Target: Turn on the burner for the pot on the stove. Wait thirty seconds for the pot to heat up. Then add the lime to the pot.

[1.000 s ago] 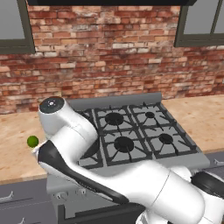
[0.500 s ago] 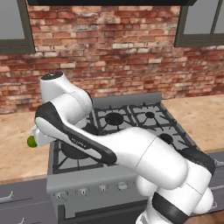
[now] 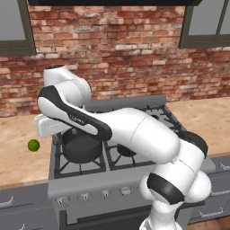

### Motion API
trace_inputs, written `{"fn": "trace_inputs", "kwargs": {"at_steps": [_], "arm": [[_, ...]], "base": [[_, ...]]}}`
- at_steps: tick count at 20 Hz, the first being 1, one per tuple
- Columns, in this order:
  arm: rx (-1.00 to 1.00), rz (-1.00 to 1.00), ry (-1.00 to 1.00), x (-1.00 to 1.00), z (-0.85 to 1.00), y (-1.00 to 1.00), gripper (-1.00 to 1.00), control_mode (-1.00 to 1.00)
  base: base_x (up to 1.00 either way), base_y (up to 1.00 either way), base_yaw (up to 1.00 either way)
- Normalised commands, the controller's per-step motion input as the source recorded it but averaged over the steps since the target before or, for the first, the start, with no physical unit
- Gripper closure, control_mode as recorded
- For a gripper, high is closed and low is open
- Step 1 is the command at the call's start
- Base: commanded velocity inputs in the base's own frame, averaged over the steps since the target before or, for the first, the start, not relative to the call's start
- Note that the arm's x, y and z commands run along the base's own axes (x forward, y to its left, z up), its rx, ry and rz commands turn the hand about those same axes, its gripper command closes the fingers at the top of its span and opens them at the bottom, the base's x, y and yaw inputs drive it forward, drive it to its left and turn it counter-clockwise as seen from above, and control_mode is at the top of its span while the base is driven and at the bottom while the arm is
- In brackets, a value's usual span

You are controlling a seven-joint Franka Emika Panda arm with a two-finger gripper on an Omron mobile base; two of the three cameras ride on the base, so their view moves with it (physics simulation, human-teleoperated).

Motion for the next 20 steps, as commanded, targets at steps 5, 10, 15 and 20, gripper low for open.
{"fn": "trace_inputs", "kwargs": {"at_steps": [5,10,15,20], "arm": [[0.0,0.0,0.06,0.38,-0.01,0.0,-1.0,-1.0],[0.0,0.0,0.06,0.43,-0.09,0.02,-1.0,-1.0],[0.0,0.0,0.0,0.35,-0.28,0.14,-1.0,-1.0],[-0.01,0.0,0.0,0.26,-0.3,0.31,-1.0,-1.0]], "base": [[0.0,0.0,0.0],[0.0,0.0,0.0],[0.0,0.0,0.0],[0.0,0.0,0.0]]}}
